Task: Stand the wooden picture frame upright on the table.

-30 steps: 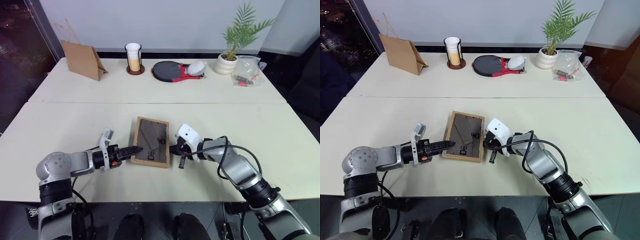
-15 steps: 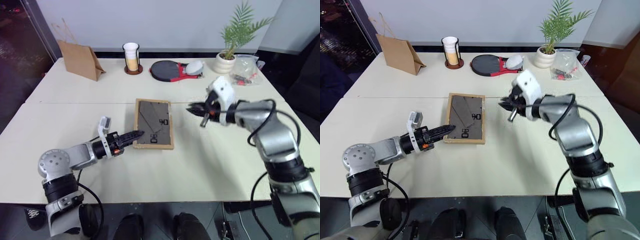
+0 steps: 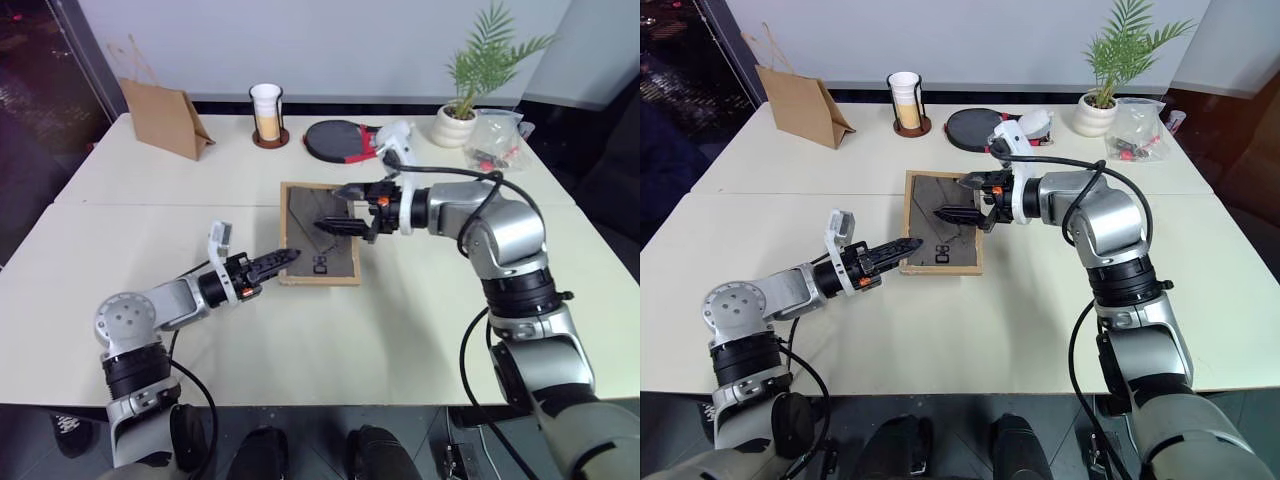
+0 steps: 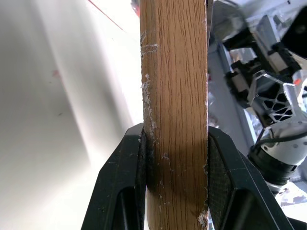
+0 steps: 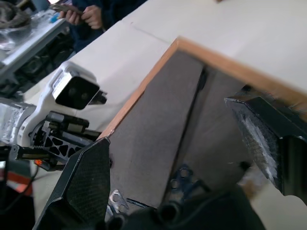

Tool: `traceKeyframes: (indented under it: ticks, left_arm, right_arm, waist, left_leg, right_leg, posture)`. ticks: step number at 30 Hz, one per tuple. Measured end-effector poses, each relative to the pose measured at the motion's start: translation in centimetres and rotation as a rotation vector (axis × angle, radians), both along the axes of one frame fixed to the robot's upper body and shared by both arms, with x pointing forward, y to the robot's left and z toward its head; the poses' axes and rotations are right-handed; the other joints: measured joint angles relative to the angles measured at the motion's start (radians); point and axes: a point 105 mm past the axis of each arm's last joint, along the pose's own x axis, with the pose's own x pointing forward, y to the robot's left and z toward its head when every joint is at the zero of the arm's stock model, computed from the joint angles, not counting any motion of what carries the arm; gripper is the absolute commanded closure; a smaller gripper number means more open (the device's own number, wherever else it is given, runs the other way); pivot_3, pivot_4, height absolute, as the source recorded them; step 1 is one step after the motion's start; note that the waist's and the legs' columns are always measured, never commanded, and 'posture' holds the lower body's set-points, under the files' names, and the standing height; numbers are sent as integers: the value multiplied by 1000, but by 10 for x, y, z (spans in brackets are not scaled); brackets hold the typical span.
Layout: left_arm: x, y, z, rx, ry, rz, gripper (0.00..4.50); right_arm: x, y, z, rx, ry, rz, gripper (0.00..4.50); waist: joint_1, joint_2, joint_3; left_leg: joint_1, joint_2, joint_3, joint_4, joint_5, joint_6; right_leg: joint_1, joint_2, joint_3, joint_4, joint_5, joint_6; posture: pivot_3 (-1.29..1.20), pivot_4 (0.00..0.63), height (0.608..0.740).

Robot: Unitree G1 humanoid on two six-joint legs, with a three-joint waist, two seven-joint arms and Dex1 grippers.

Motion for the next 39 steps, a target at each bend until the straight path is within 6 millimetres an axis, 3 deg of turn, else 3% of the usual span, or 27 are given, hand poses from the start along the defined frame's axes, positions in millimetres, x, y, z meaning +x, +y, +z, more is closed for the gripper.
traceKeyframes:
  ticks: [5,13,23,27,29,32,34,35,39]
  left_arm:
    - [-1,-1,-6,8,16,6,3493]
    - [4,-2,-4,-21,10,39,3493]
    - [20,14,-15,-47,58,129,3493]
    - [21,10,-14,-44,55,119,3493]
    - [20,10,-13,-47,53,111,3493]
    - [15,9,-8,-57,47,76,3493]
    - [11,7,-3,-61,36,56,3493]
    - [6,3,-1,-83,50,24,3493]
    - [-6,7,4,-110,61,2,3493]
  right_arm:
    - [2,9,-6,5,25,20,61]
    - [-7,16,1,-17,-12,65,61]
    - [-39,-1,22,-22,-64,80,61]
    - [-39,-12,21,-68,-125,34,61]
    - [-29,-27,22,-164,-264,-27,61]
    - [-9,-61,28,-434,-631,-107,61]
    - [-2,-71,29,-532,-780,-110,61]
    - [3,-71,30,-639,-1042,-70,61]
    - [6,-64,0,-729,-1388,90,61]
  waist:
    - [-2,0,0]
    - [2,0,0]
    - [1,0,0]
    - [2,0,0]
    - [4,0,0]
    - [4,0,0]
    - [-3,-1,1]
    - [-4,-1,1]
    - [-9,-1,1]
  left_leg:
    - [0,0,0,-1,0,0]
    - [0,0,0,-1,0,0]
    - [0,0,1,-8,1,-1]
    - [0,-1,1,-8,1,-1]
    - [-1,-1,2,-8,1,-1]
    - [-1,-2,3,-8,1,-1]
    - [0,-1,4,-8,1,-1]
    - [1,0,4,-8,2,-2]
    - [1,0,5,-8,7,-12]
  right_leg:
    - [-1,0,0,0,0,0]
    - [-1,0,0,0,0,0]
    - [-4,-1,1,-3,0,0]
    - [-4,-1,1,-3,0,0]
    - [-4,-1,2,-4,0,0]
    - [-4,0,2,-5,0,0]
    - [-4,2,3,-4,0,0]
    - [-4,2,4,-3,0,1]
    - [-5,3,6,-2,0,1]
  posture:
    - [0,150,740]
    - [0,150,740]
    - [0,150,740]
    - [0,150,740]
    - [0,150,740]
    - [0,150,740]
    - [0,150,740]
    - [0,150,740]
    - [0,150,740]
